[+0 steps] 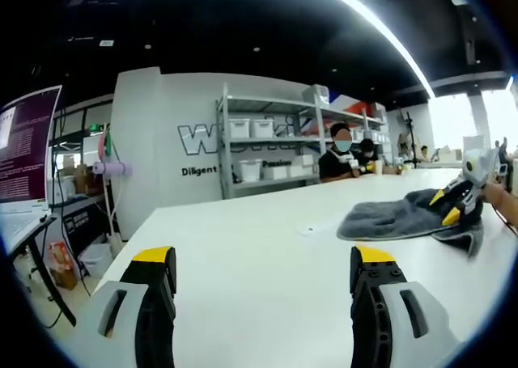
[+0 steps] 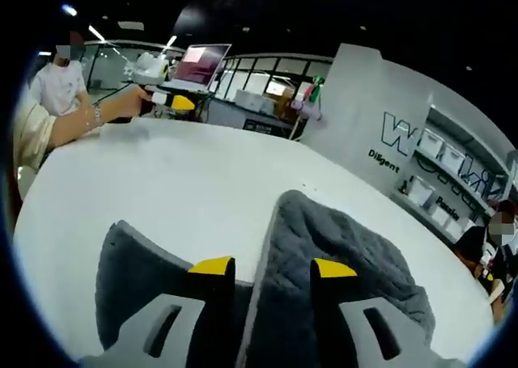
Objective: Fold the towel on the table until its edges align and the towel forms a compact rectangular stack.
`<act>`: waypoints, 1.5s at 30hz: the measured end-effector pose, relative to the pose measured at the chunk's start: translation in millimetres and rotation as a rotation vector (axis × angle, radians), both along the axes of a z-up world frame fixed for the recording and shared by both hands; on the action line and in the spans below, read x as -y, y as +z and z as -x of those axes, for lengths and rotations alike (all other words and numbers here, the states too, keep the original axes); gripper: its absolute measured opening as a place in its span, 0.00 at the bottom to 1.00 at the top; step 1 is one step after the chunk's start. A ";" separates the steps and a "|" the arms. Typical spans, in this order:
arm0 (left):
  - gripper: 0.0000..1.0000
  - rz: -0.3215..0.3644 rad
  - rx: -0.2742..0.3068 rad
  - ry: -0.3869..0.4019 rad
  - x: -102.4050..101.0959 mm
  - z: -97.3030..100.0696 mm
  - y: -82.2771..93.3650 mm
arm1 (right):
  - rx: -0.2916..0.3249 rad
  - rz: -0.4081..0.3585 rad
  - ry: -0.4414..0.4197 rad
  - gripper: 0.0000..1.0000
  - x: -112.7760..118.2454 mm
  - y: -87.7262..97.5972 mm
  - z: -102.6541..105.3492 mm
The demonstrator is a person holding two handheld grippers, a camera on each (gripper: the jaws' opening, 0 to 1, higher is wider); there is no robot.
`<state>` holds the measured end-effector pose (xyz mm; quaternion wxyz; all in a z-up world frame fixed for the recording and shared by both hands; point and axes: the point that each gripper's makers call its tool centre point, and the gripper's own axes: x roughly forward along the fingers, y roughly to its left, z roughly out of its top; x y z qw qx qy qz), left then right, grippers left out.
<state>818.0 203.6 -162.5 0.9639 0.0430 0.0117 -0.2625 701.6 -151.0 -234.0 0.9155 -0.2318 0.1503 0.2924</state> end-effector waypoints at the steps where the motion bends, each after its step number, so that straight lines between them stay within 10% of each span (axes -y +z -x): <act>1: 0.88 0.000 0.000 0.000 0.3 0.3 0.0 | -0.008 -0.002 -0.002 0.38 0.1 -1.6 0.0; 26: 0.95 -0.091 -0.031 -0.021 12.4 -0.5 -12.0 | -0.165 -0.082 -0.081 0.22 12.6 -33.5 -4.0; 45: 0.99 -0.078 -0.028 0.024 2.0 -4.6 -7.8 | -0.139 -0.113 -0.099 0.05 16.9 -23.7 -8.3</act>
